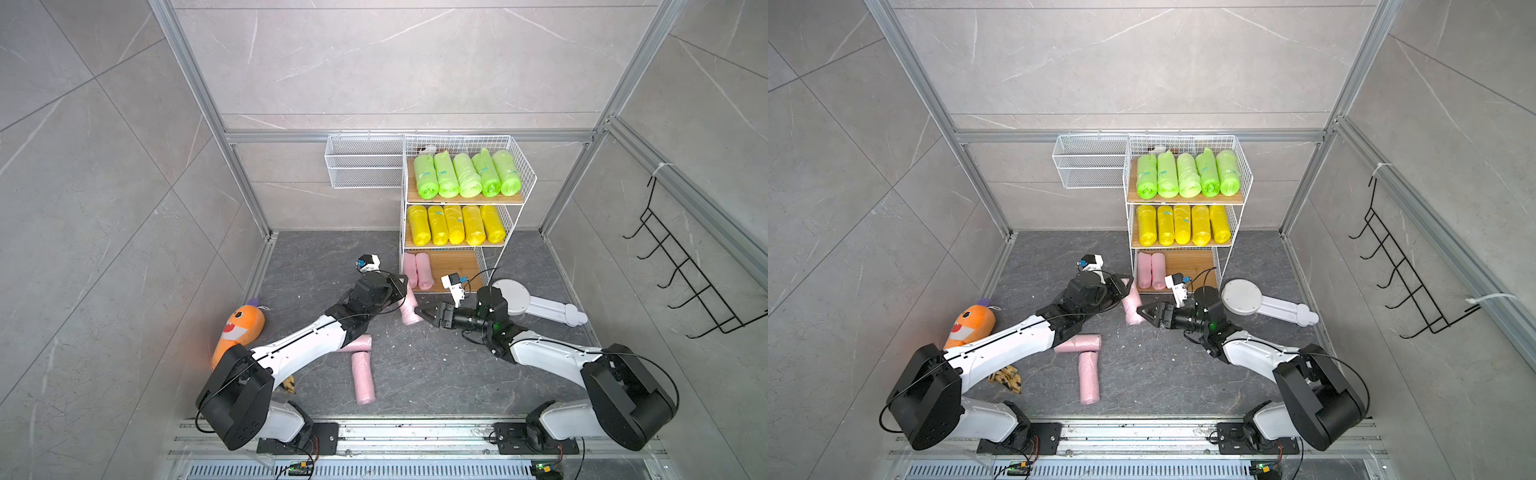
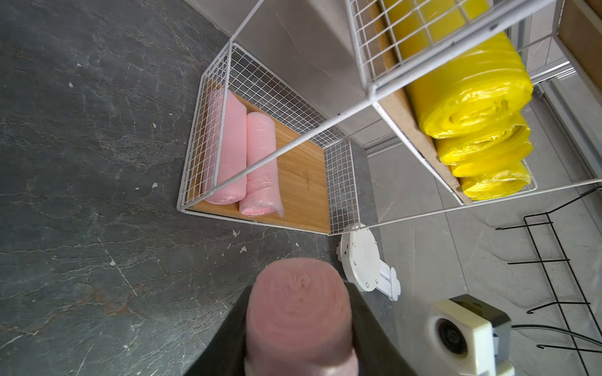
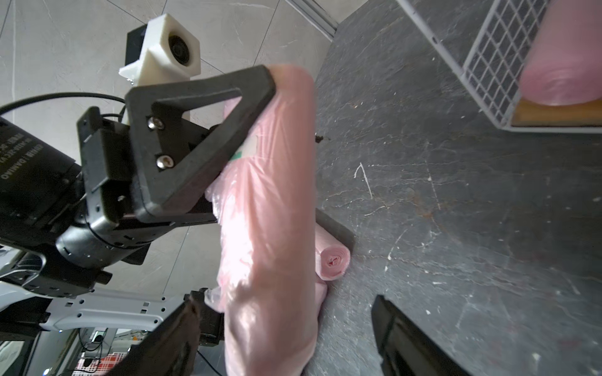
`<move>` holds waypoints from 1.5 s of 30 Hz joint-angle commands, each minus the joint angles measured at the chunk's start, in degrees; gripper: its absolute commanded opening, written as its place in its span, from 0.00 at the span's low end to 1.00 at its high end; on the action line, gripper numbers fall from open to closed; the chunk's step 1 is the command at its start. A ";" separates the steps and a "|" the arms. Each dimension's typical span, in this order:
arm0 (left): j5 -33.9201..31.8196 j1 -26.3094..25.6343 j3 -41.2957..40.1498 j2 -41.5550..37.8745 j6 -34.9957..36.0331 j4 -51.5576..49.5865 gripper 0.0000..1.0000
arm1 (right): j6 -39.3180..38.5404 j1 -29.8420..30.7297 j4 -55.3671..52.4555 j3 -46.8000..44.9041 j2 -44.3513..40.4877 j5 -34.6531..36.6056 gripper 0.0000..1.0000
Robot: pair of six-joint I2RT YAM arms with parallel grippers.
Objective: Sort the rolls of trash bags by color and place them on the shelf
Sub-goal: Pick up the roll of trash bags from the center of the board, then place the roll of trash bags on the shelf.
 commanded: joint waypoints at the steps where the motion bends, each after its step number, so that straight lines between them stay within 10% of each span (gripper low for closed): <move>1: 0.84 -0.10 0.46 -2.97 -1.94 5.11 0.34 | 1.74 1.46 4.58 2.76 1.12 -0.19 0.83; 17: 0.00 -0.26 -0.49 -2.86 -2.07 5.97 0.36 | -2.77 4.85 -2.88 5.84 1.60 3.22 0.49; 23: -1.70 -0.21 -1.78 -3.97 -1.82 5.90 0.51 | -5.91 4.65 -7.98 5.41 -1.20 5.68 0.36; 30: -7.73 0.00 -3.03 -6.05 3.01 0.59 0.77 | -9.44 1.06 -14.76 3.74 -3.89 8.36 0.34; 45: -7.96 0.79 -5.32 -7.54 7.46 -1.78 0.79 | -23.09 -9.08 -30.45 7.91 -0.76 32.18 0.35</move>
